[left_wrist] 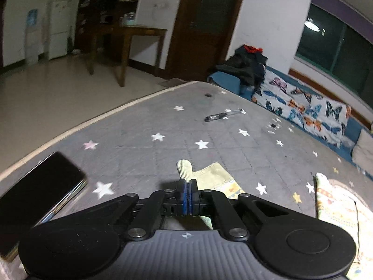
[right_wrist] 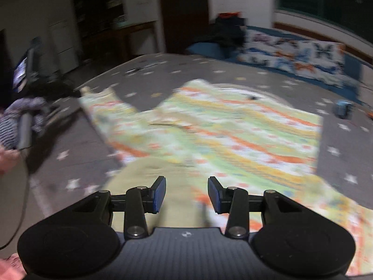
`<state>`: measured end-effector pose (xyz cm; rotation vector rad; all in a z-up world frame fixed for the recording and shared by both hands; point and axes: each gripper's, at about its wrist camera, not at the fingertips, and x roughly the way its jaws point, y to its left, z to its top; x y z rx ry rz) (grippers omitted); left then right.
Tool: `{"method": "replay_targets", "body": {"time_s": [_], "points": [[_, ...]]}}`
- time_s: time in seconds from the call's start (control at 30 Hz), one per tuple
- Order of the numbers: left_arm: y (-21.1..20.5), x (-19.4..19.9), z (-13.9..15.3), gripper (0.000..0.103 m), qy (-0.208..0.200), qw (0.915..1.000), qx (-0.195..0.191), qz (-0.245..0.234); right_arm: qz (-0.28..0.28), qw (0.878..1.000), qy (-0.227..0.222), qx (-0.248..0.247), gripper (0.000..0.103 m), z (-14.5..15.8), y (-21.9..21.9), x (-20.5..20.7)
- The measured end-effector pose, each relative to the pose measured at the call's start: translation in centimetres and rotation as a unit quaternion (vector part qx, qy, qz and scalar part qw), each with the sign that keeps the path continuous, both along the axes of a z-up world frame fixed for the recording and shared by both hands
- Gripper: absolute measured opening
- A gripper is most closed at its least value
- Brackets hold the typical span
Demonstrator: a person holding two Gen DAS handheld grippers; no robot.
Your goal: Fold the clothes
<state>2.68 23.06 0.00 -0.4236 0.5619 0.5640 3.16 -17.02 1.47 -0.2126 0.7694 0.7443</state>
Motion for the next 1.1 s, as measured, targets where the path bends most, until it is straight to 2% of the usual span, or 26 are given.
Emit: {"method": "replay_targets", "body": {"time_s": [0.2,0.33,0.4,0.47,0.53,0.67,0.83,0.93,1.1], "points": [[0.2,-0.2,0.9,0.002,-0.008,1.0,-0.005,0.001,0.065,0.997,0.027,0.002,0.045,-1.2,4.1,-1.8],[-0.1,-0.1,2.2,0.002,-0.023,0.9997,0.004,-0.01,0.081,0.996,0.031,-0.005,0.046,-2.2,5.9,-3.2],[-0.2,0.2,2.8,0.002,-0.028,0.9995,0.007,-0.014,0.082,0.996,0.02,-0.025,0.041,-2.9,6.5,-3.7],[-0.2,0.3,3.2,0.002,-0.033,0.9993,0.006,-0.015,0.077,0.997,0.008,-0.029,0.018,-2.5,6.1,-3.9],[-0.1,0.1,3.7,0.002,-0.039,0.9991,0.006,-0.017,0.072,0.997,-0.004,-0.032,0.007,-2.2,5.7,-4.0],[0.1,-0.7,3.7,0.002,-0.044,0.9987,0.011,-0.024,0.066,0.998,0.013,-0.01,0.002,-0.5,3.5,-3.8],[1.8,-0.8,0.3,0.002,0.018,0.9998,-0.005,0.004,0.088,0.995,0.046,-0.019,0.002,-1.0,2.9,-4.0],[2.6,-0.9,-1.0,0.002,0.04,0.9989,-0.014,0.017,0.106,0.992,0.054,-0.029,0.002,-1.7,3.3,-4.3],[2.6,-0.7,-1.2,0.004,0.058,0.9982,0.005,0.012,0.11,0.993,0.029,-0.03,0.016,-0.1,2.8,-3.8]]}}
